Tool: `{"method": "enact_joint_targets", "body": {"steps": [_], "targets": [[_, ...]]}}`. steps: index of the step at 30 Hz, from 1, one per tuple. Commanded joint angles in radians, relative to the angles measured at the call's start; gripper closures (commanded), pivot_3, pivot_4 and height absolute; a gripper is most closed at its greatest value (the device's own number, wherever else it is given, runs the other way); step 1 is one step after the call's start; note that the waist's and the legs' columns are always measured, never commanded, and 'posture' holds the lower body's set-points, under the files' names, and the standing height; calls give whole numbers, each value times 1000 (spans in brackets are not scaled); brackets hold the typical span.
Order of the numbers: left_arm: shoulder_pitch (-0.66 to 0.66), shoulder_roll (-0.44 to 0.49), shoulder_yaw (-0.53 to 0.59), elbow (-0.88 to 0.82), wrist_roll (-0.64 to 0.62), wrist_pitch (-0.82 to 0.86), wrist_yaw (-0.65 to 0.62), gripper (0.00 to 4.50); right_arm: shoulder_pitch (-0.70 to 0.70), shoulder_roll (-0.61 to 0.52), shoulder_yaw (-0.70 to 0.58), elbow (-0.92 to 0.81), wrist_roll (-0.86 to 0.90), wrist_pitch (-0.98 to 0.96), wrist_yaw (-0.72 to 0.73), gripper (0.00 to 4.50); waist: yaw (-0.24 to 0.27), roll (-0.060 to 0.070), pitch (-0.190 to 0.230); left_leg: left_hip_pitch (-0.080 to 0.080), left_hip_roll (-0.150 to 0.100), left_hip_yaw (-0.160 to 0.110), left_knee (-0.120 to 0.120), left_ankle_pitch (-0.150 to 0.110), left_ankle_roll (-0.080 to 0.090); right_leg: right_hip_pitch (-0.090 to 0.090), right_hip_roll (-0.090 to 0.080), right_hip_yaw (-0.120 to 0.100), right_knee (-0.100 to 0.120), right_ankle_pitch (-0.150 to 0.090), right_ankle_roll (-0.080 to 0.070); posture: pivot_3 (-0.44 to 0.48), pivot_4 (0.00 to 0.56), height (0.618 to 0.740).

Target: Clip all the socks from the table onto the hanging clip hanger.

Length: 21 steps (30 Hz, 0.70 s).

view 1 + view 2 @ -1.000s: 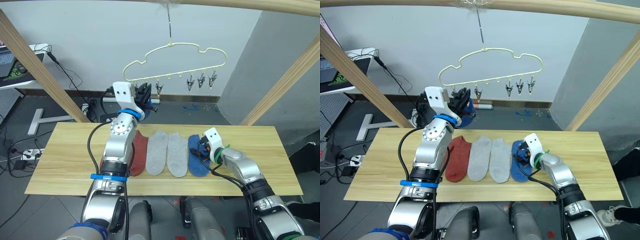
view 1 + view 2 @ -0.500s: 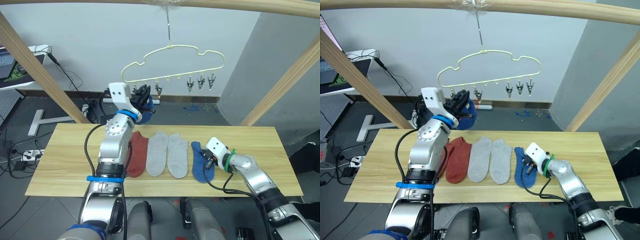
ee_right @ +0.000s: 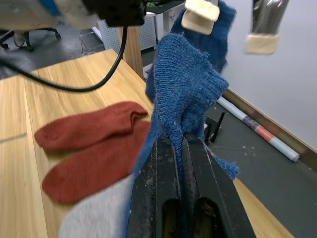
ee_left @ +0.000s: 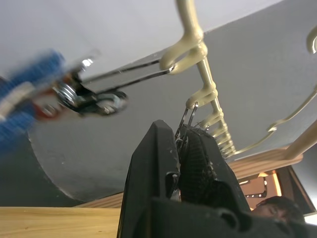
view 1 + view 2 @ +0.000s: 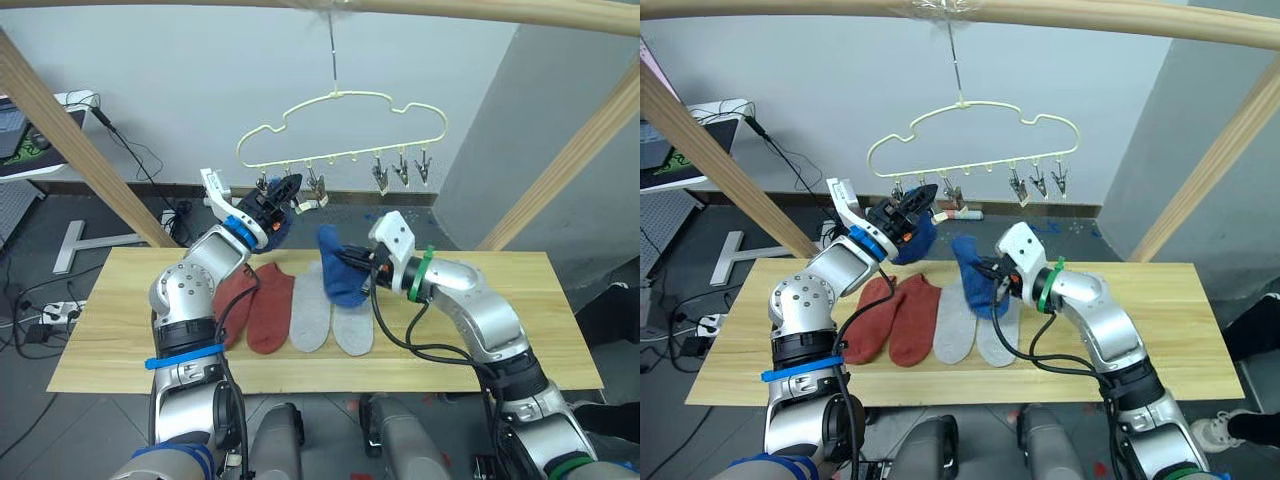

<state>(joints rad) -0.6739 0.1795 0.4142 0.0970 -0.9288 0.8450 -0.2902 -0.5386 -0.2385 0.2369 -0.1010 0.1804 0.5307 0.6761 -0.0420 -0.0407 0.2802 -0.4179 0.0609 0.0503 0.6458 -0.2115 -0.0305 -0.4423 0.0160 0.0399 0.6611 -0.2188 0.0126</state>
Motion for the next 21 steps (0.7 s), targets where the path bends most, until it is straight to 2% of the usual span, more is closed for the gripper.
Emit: {"method": "enact_joint_targets", "body": {"steps": [1, 21], "targets": [[13, 9, -17, -65, -30, 20, -5, 4351, -36, 27, -7, 4, 19, 4, -10, 4480, 3, 0, 0, 0, 0, 0, 0, 0, 0, 0, 0, 0, -1, 0, 0, -13, 262, 740], [38, 9, -35, -110, -90, 43, -4, 4351, -124, 68, -35, 63, 52, 23, -9, 4480, 10, 0, 0, -2, 1, -1, -1, 0, 0, -1, 0, 0, -1, 0, 0, 0, 271, 740]]}}
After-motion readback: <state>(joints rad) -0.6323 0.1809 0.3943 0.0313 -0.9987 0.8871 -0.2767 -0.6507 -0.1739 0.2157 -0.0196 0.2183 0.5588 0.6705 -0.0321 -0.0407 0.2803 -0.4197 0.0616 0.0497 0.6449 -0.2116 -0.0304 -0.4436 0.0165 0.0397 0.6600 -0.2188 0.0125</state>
